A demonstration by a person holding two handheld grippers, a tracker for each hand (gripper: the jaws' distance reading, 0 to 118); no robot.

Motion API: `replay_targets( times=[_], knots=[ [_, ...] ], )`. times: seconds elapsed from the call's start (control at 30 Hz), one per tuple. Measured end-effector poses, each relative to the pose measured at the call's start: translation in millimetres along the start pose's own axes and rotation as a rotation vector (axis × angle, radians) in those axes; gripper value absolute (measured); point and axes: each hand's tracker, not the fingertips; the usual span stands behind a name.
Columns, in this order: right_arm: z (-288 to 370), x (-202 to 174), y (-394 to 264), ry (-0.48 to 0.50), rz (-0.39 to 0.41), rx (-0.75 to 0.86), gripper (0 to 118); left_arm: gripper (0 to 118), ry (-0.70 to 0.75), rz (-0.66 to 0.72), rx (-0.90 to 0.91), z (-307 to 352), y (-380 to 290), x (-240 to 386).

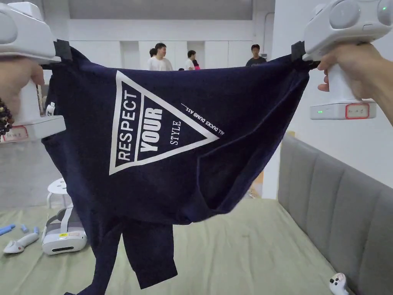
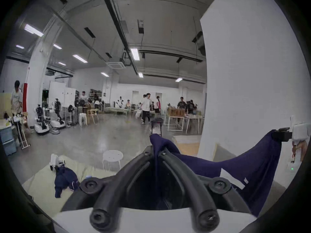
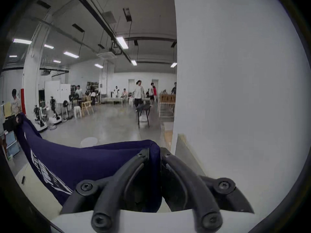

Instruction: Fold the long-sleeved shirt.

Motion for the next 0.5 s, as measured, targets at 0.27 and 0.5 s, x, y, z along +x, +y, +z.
replay_targets(
  times=[0.27, 0.5],
  knots=[
    [-23, 0, -11, -0.032, -0.032, 0.022, 9, 6, 0.004, 0.007, 0.012, -14, -4, 0],
    [-73, 8, -135, -0.03, -0.086, -0.16, 9, 6, -0.005, -0.036, -0.127, -17, -122, 4]
  ],
)
